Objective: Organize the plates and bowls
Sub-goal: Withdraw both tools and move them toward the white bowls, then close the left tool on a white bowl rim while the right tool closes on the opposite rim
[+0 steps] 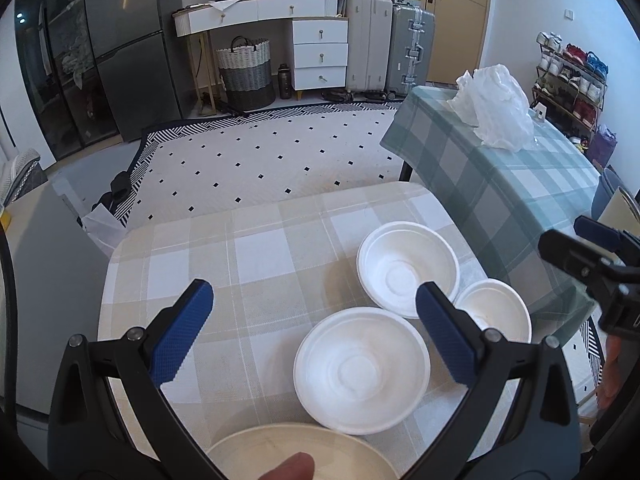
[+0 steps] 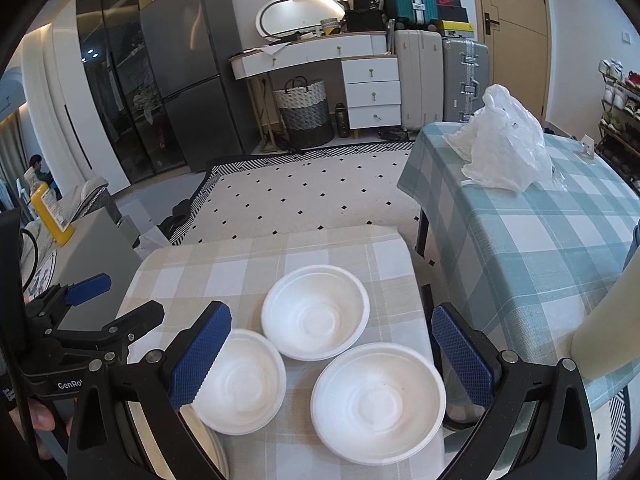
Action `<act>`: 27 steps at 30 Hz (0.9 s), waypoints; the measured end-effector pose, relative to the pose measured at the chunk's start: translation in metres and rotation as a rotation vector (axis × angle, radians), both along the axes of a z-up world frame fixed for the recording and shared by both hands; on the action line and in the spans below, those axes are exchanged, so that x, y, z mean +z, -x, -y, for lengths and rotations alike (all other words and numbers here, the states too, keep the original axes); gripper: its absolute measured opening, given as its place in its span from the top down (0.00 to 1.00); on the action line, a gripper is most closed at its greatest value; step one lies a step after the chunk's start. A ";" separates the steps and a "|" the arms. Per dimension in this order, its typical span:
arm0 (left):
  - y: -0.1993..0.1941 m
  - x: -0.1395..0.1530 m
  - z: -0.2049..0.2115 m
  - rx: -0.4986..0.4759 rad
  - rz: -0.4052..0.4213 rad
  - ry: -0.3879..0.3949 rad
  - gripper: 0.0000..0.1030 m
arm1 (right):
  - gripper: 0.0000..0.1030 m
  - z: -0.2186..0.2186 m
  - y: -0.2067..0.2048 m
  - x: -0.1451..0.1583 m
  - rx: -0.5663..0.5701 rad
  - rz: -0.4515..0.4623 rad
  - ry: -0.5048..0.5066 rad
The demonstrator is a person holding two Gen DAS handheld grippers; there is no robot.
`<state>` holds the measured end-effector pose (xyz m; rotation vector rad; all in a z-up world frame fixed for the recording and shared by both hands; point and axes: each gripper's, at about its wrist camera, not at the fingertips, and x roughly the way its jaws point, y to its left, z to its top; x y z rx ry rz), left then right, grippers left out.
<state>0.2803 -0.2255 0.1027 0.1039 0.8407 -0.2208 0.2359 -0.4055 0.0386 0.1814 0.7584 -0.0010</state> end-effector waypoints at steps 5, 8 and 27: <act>-0.021 -0.008 0.009 -0.003 -0.013 -0.013 0.02 | 0.01 0.017 -0.019 -0.006 -0.032 -0.021 -0.018; -0.035 -0.015 0.015 -0.002 -0.027 -0.012 0.02 | 0.01 0.022 -0.027 -0.011 -0.035 -0.032 -0.018; -0.098 -0.084 0.032 -0.003 -0.119 -0.031 0.02 | 0.01 0.031 -0.079 -0.075 -0.067 -0.155 -0.026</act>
